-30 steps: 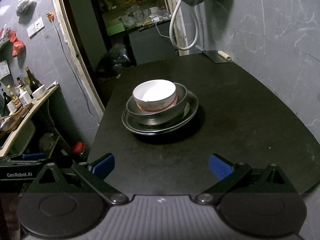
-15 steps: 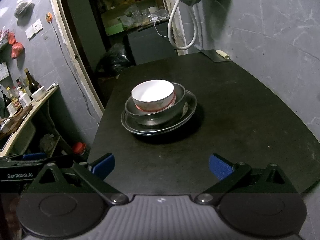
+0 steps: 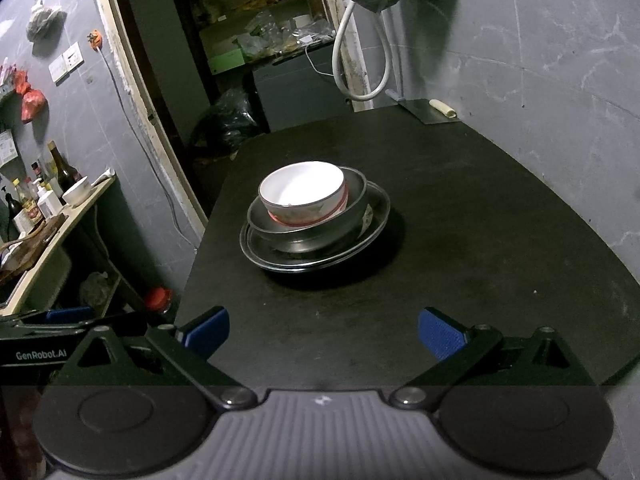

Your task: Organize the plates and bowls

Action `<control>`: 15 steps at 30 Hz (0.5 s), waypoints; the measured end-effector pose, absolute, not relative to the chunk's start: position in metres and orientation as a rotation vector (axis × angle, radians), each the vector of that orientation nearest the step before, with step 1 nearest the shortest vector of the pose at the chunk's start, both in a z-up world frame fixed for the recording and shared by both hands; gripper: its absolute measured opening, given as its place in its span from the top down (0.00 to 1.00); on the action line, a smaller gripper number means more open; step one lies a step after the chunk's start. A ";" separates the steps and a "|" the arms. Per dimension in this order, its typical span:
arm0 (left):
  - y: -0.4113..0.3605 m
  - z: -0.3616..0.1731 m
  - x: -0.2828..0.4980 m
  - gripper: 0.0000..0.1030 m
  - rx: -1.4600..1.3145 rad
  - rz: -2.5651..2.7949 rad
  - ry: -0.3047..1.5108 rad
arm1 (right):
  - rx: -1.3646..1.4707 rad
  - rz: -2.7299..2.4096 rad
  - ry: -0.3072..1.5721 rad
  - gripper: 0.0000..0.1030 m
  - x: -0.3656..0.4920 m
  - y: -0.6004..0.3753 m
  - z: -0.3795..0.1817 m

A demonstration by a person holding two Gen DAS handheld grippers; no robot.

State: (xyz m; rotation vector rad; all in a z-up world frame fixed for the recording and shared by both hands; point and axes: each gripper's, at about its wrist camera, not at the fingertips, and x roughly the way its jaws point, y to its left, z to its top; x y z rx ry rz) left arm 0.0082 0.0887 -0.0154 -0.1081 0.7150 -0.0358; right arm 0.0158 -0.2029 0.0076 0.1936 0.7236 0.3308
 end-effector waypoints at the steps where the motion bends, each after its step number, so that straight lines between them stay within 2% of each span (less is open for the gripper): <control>1: 0.089 -0.015 0.008 0.02 -0.108 -0.037 0.715 | 0.195 0.331 0.723 0.00 0.016 -0.203 0.008; 15: 0.086 -0.013 0.007 0.03 -0.095 -0.044 0.711 | 0.203 0.323 0.727 0.00 0.014 -0.207 0.008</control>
